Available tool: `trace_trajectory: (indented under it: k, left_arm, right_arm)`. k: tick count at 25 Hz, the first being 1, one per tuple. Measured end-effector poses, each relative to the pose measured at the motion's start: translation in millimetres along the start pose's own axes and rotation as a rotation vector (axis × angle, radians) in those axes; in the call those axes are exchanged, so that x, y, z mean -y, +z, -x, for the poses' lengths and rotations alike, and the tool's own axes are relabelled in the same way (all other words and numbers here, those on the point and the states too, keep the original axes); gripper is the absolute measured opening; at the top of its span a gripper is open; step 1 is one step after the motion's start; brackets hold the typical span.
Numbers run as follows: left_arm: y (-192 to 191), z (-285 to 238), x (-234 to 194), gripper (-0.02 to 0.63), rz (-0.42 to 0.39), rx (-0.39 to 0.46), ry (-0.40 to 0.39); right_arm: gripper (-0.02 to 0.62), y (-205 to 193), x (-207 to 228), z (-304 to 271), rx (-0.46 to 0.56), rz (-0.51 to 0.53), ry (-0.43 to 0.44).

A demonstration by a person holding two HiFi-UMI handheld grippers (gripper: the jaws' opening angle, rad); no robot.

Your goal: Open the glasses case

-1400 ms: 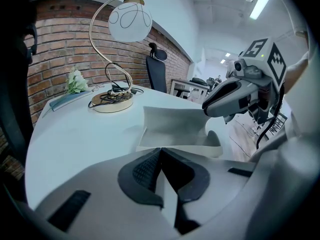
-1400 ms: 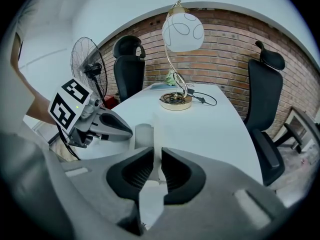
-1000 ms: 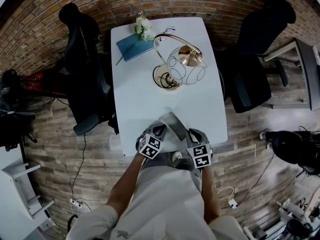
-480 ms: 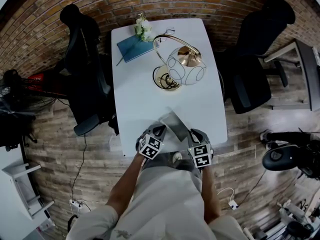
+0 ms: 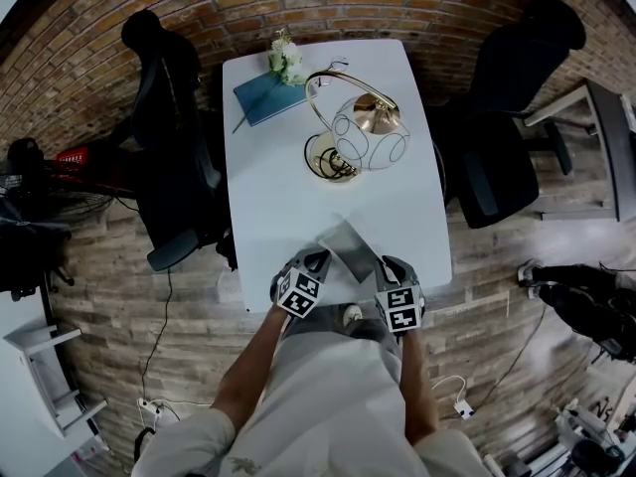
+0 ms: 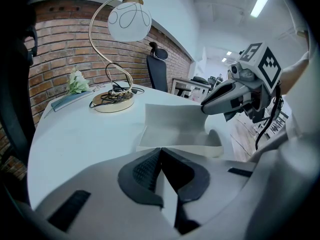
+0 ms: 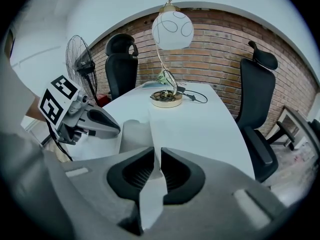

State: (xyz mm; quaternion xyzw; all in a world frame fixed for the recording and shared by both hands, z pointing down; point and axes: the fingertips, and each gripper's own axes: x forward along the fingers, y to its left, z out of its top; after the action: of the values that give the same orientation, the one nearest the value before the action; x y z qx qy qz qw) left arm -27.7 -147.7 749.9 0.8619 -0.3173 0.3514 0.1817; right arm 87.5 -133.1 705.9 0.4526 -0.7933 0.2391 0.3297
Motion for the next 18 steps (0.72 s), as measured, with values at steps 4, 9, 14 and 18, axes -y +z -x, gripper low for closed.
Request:
trace_trajectory:
  k: [4,9,14,18]
  left_arm:
    - [-0.3,-0.8,-0.2,0.006,0.0,0.001,0.001]
    - [0.6,0.6,0.3,0.006,0.0,-0.001,0.002]
    - [0.7,0.7,0.3,0.006,-0.003,-0.002,0.004]
    - [0.8,0.3,-0.1,0.006,-0.012,-0.002,0.012]
  right_arm:
    - [0.048,-0.9,4.6,-0.9,-0.001,-0.004,-0.018]
    - [0.049,-6.8,7.5,-0.6,-0.017,0.01,-0.03]
    - [0.048,-5.7,7.3,0.2,-0.006,0.005,-0.036]
    - [0.049,-7.7,6.7,-0.6,0.004,0.016,-0.044]
